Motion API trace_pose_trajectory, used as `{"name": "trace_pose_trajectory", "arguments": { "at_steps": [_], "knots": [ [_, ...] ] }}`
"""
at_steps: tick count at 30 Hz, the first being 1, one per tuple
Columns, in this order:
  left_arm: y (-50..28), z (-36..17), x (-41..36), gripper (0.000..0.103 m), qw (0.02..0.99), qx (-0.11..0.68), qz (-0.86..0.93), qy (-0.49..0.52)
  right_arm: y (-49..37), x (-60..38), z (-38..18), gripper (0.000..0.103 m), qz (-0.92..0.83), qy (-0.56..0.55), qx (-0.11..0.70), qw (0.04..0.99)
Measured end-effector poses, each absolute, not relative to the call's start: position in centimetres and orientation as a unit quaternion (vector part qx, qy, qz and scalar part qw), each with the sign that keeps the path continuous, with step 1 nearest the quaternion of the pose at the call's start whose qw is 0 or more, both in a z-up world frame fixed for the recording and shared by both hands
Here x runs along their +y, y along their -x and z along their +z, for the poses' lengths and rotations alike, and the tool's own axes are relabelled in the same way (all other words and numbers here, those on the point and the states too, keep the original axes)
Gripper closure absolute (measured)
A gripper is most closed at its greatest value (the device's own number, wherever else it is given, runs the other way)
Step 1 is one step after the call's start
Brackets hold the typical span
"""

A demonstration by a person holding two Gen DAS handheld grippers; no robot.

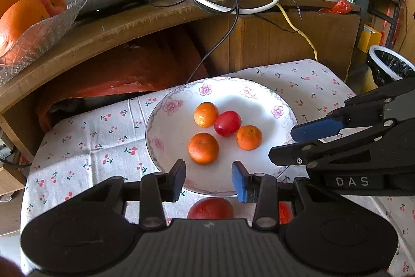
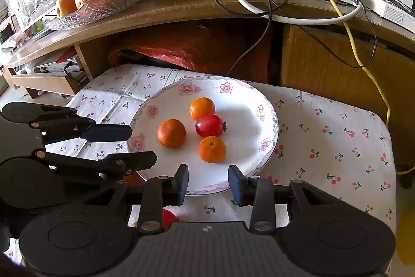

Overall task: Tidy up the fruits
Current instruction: 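Withdraw both open tools from the bowl toward the remaining fruit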

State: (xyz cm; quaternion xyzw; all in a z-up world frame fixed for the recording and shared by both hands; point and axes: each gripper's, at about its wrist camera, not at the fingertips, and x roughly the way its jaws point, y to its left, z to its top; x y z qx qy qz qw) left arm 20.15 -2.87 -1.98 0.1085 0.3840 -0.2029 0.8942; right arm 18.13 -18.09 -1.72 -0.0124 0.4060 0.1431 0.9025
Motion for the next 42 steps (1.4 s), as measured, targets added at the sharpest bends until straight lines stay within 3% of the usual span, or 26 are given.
{"name": "trace_pose_trajectory", "arguments": {
  "at_steps": [42],
  "knots": [
    [-16.1, -2.1, -0.2, 0.056, 0.873, 0.403, -0.243, -0.132, -13.4, -16.3, -1.9, 0.067, 0.198, 0.021, 0.437, 0.877]
  ]
}}
